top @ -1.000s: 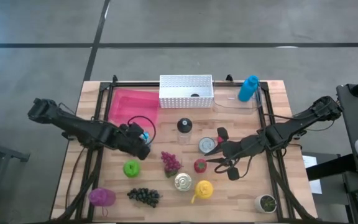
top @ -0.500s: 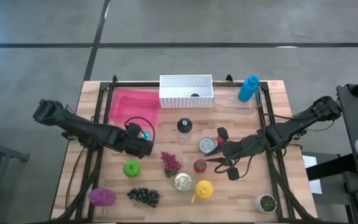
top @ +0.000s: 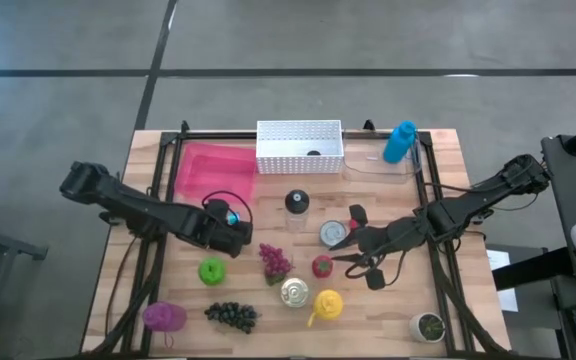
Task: Pick & Place Food Item
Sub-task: Put the yellow tuna can into the pink bin
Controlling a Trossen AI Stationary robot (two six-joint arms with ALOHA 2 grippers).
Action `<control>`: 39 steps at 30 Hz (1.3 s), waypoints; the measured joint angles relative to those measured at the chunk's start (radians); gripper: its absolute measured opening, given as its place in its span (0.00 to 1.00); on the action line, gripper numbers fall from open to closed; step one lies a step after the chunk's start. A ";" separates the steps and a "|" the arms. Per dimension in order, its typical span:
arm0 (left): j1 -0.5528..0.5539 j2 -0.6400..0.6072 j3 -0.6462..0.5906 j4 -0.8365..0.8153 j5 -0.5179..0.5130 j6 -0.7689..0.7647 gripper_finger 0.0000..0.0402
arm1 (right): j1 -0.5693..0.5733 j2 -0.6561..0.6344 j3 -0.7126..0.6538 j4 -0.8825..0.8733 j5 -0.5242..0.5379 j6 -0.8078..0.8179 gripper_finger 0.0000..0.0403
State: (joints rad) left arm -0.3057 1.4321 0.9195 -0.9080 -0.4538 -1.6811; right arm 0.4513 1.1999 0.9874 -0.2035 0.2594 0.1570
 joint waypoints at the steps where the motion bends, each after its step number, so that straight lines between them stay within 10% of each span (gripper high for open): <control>1: 0.002 0.012 0.005 -0.002 0.001 0.000 0.81 | 0.000 0.000 0.000 0.000 0.000 0.000 0.24; 15: 0.061 0.180 0.076 -0.125 0.054 -0.111 0.99 | 0.000 0.000 0.000 0.000 0.001 0.000 0.17; 39: 0.073 0.187 0.075 -0.178 -0.034 0.074 0.99 | 0.000 0.000 0.000 0.000 0.001 0.000 0.24</control>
State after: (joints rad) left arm -0.2329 1.6196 0.9947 -1.0865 -0.4877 -1.6075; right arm 0.4511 1.2003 0.9874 -0.2035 0.2604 0.1567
